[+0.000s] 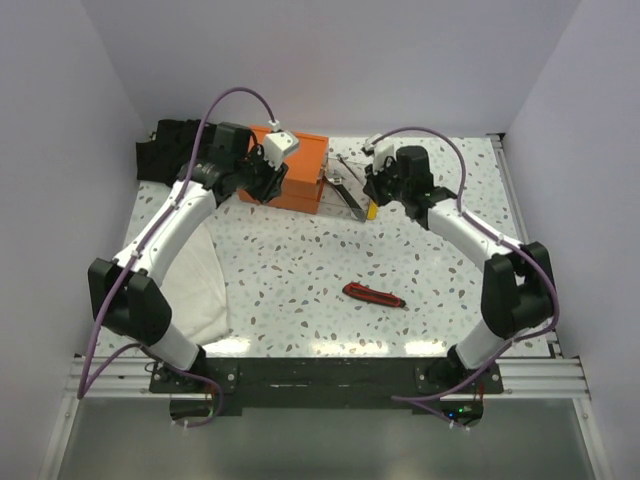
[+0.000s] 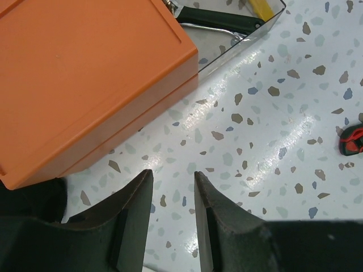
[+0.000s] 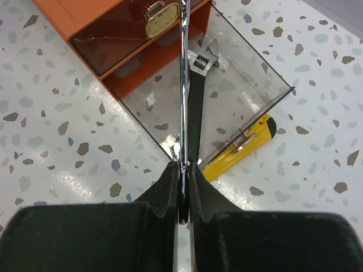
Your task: Sort the tools into containers
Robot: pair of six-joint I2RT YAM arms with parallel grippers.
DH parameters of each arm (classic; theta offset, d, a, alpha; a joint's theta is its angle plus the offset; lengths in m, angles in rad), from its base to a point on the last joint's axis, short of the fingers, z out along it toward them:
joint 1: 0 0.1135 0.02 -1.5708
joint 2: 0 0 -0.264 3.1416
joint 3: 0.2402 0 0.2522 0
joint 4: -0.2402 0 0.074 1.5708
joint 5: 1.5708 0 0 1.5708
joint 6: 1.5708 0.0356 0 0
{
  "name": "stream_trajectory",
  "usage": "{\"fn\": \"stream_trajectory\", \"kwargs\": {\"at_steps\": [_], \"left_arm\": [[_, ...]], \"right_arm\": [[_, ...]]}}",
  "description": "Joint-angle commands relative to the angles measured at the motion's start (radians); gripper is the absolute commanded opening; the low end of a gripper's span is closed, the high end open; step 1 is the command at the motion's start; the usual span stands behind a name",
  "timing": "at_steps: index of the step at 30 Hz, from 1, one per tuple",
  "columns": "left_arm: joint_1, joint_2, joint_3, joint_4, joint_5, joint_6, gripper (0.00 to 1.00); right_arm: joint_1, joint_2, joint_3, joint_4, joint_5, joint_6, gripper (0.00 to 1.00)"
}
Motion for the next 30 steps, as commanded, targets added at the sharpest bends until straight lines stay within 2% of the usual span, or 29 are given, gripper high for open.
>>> {"fn": "stream_trajectory", "kwargs": {"at_steps": [1, 9, 10, 12, 13, 15, 19, 20, 21, 22, 23, 24, 25, 26, 28, 29, 30], "left_arm": [[0.008, -0.011, 0.064, 0.022, -0.040, 0.008, 0.40], [0.008, -0.014, 0.129, -0.009, -0.119, 0.085, 0.41], [0.008, -0.020, 0.121, -0.004, -0.129, 0.094, 0.41], [0.008, -0.032, 0.109, 0.008, -0.177, 0.111, 0.41], [0.014, -0.034, 0.104, 0.014, -0.198, 0.124, 0.41], [0.022, -0.038, 0.090, 0.054, -0.215, 0.129, 0.42], [0.073, -0.050, 0.017, 0.239, -0.253, 0.152, 0.48], [0.079, -0.058, -0.049, 0.384, -0.348, 0.148, 0.52], [0.085, -0.057, -0.075, 0.451, -0.400, 0.135, 0.65], [0.114, -0.051, -0.094, 0.508, -0.448, 0.111, 0.69], [0.132, -0.022, -0.094, 0.568, -0.448, 0.094, 0.69], [0.149, -0.003, -0.079, 0.576, -0.447, 0.074, 0.68], [0.180, 0.018, -0.062, 0.574, -0.445, 0.033, 0.66], [0.194, 0.052, -0.033, 0.577, -0.444, 0.014, 0.61], [0.238, 0.081, -0.020, 0.591, -0.392, -0.016, 0.47], [0.251, 0.103, -0.020, 0.623, -0.381, -0.024, 0.34], [0.260, 0.115, -0.016, 0.629, -0.382, -0.032, 0.24]], "right_arm": [[0.010, 0.089, 0.097, -0.038, -0.004, -0.039, 0.00], [-0.007, 0.248, 0.214, -0.081, 0.022, -0.031, 0.00], [-0.008, 0.242, 0.210, -0.075, -0.009, -0.029, 0.09], [-0.007, 0.232, 0.209, -0.070, -0.059, -0.036, 0.14], [-0.008, 0.210, 0.198, -0.066, -0.076, -0.031, 0.27], [-0.008, 0.187, 0.183, -0.044, -0.055, -0.005, 0.44], [-0.013, 0.124, 0.186, -0.081, 0.017, 0.042, 0.47], [-0.014, 0.095, 0.181, -0.080, 0.055, 0.053, 0.47], [-0.019, 0.086, 0.178, -0.080, 0.074, 0.066, 0.48], [-0.025, 0.080, 0.186, -0.086, 0.098, 0.099, 0.48], [-0.030, 0.084, 0.195, -0.099, 0.186, 0.128, 0.50], [-0.039, 0.092, 0.204, -0.130, 0.213, 0.160, 0.55], [-0.045, 0.100, 0.213, -0.142, 0.250, 0.246, 0.56], [-0.051, 0.104, 0.209, -0.144, 0.258, 0.268, 0.55], [-0.056, 0.104, 0.175, -0.109, 0.287, 0.305, 0.41], [-0.056, 0.107, 0.172, -0.104, 0.299, 0.311, 0.30], [-0.056, 0.119, 0.171, -0.109, 0.325, 0.316, 0.09]]}}
